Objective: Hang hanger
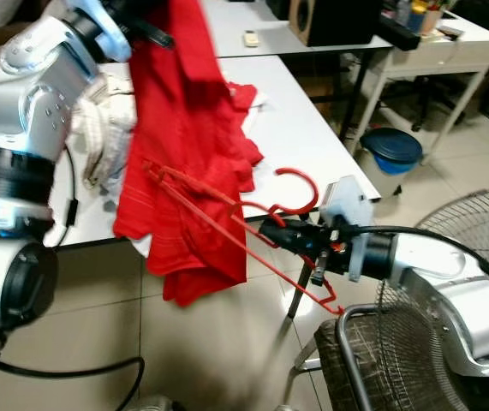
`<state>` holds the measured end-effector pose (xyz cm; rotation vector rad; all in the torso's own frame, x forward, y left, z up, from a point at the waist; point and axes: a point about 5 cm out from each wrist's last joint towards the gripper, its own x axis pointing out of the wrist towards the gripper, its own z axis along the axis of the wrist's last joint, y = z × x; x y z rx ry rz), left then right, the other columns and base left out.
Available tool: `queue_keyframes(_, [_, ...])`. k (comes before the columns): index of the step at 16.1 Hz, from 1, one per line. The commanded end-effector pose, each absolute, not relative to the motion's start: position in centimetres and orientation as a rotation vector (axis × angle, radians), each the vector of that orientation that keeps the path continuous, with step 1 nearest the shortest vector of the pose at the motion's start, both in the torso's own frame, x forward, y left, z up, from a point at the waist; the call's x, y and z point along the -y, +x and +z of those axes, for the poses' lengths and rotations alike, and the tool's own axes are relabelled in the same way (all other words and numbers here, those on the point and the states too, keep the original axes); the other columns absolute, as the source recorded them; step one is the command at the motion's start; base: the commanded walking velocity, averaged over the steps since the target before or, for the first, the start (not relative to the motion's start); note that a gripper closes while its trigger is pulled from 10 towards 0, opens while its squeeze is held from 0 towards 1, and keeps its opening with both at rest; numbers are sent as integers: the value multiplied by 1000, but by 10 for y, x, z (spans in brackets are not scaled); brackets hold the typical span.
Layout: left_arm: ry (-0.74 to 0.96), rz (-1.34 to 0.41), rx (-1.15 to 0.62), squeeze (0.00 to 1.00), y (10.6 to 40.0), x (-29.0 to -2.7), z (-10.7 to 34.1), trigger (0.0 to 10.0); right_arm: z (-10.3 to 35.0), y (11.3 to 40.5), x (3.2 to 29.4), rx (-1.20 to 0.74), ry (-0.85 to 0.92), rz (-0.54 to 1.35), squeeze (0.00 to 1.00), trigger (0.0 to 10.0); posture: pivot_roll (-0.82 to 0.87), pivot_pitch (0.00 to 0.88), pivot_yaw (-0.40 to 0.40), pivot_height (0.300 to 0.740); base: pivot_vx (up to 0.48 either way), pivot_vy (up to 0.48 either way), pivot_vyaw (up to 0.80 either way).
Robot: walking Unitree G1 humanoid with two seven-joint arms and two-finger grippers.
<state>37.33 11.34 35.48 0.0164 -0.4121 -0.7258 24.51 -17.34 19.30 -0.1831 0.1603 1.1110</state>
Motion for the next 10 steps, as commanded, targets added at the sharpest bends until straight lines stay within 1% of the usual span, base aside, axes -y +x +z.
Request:
queue_keyframes(1, [36,-787,427,0,362,-106,360,10000,193,248,172,-153,-216,1109,0,10000,-94,0,0,740,0,0,0])
queue_keyframes(3, [-29,-888,423,0,336,-108,355,10000,194,260,175,-122,-279,1026,0,10000,-91,0,-5,740,0,0,0])
queue_keyframes(5, [-107,-955,405,0,316,-112,346,10000,202,274,179,-54,-279,898,0,10000,-90,0,-5,740,0,0,0])
queue_keyframes(7, [-74,-963,383,0,303,-114,334,10000,209,278,176,9,-266,865,0,10000,-93,0,-1,740,0,0,0])
queue_keyframes(10, [-95,-938,349,0,294,-120,321,10000,216,283,177,84,-234,778,0,10000,-96,0,0,740,0,0,0])
